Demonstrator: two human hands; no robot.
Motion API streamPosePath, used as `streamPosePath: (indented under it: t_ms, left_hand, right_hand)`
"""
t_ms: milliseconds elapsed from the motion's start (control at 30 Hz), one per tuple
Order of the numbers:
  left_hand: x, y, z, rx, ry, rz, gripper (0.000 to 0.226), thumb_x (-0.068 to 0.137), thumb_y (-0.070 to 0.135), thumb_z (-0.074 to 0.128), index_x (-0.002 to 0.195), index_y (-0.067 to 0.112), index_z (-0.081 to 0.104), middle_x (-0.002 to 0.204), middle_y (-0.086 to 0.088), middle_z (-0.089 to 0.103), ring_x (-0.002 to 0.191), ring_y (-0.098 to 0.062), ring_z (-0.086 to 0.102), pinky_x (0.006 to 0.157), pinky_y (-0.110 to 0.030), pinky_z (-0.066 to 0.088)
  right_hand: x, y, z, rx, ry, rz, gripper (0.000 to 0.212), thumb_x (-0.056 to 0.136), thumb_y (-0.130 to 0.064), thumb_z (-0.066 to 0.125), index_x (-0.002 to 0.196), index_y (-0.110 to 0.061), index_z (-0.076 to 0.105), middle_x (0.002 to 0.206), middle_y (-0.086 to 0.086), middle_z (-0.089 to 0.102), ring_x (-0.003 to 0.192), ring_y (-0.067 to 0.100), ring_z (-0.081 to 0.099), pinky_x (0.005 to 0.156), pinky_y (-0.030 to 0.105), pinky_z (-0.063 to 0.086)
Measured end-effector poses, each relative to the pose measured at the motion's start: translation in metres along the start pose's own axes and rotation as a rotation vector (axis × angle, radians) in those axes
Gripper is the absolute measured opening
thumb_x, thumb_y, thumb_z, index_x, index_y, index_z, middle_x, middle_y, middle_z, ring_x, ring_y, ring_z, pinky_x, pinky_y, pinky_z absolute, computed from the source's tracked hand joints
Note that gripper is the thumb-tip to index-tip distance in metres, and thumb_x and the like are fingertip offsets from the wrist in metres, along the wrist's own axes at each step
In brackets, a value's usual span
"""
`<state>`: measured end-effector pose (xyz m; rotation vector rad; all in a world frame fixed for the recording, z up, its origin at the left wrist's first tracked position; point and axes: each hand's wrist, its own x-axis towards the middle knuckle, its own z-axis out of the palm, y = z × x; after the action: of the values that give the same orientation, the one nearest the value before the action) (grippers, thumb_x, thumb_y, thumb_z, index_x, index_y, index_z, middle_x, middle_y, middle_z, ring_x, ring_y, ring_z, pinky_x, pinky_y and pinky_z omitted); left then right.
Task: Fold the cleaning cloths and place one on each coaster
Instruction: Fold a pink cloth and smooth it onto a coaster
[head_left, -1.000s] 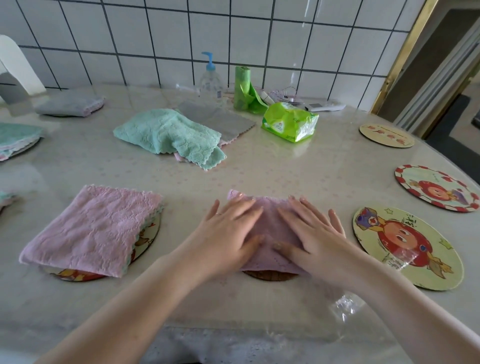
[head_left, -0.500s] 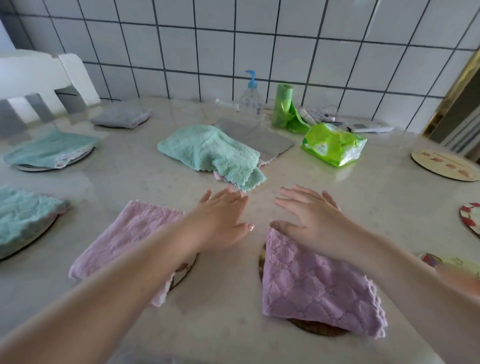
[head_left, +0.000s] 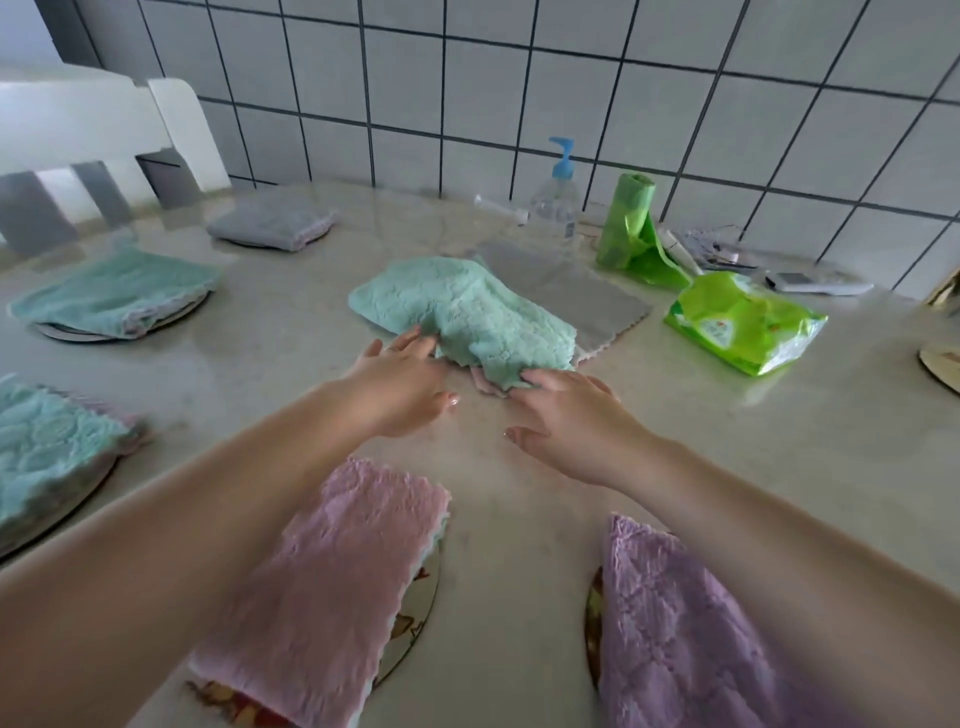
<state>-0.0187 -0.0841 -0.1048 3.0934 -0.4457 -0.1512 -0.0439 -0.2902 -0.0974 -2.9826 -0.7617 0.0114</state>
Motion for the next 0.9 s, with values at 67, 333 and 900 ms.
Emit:
streamPosePath:
  t_ms: [67,333,900]
  left_hand:
    - [0.003,-0.004,0.001,0.025,0.040,0.021,0.052,0.096,0.045,0.033,0.140,0.018,0.036,0.154,-0.007,0.015,0.144,-0.023,0.000,0.116,-0.049,0.010]
    - [0.009,-0.014,-0.012,-0.188,0.317,0.101,0.032,0.093,0.029,0.045,0.119,0.018,0.058,0.124,0.004,0.053,0.115,-0.018,0.051,0.095,-0.035,0.042]
    - [-0.002,0.031,-0.142,-0.762,0.994,-0.043,0.019,0.081,0.008,0.056,0.095,0.014,0.067,0.088,0.010,0.059,0.082,-0.013,0.052,0.063,-0.006,0.032]
  right_hand:
    - [0.001,0.002,-0.001,0.059,0.047,0.004,0.049,0.089,-0.044,0.049,0.131,-0.019,0.048,0.136,0.000,0.046,0.128,0.022,0.040,0.107,0.037,0.032]
    - [0.001,0.012,-0.018,0.372,0.322,0.124,0.035,0.091,-0.023,0.053,0.125,-0.023,0.058,0.129,-0.007,0.058,0.118,0.013,0.053,0.093,0.025,0.040]
    - [-0.016,0.006,-0.139,0.482,0.817,-0.014,0.046,0.087,-0.006,0.055,0.131,-0.018,0.052,0.129,-0.007,0.053,0.117,0.004,0.049,0.103,0.018,0.035]
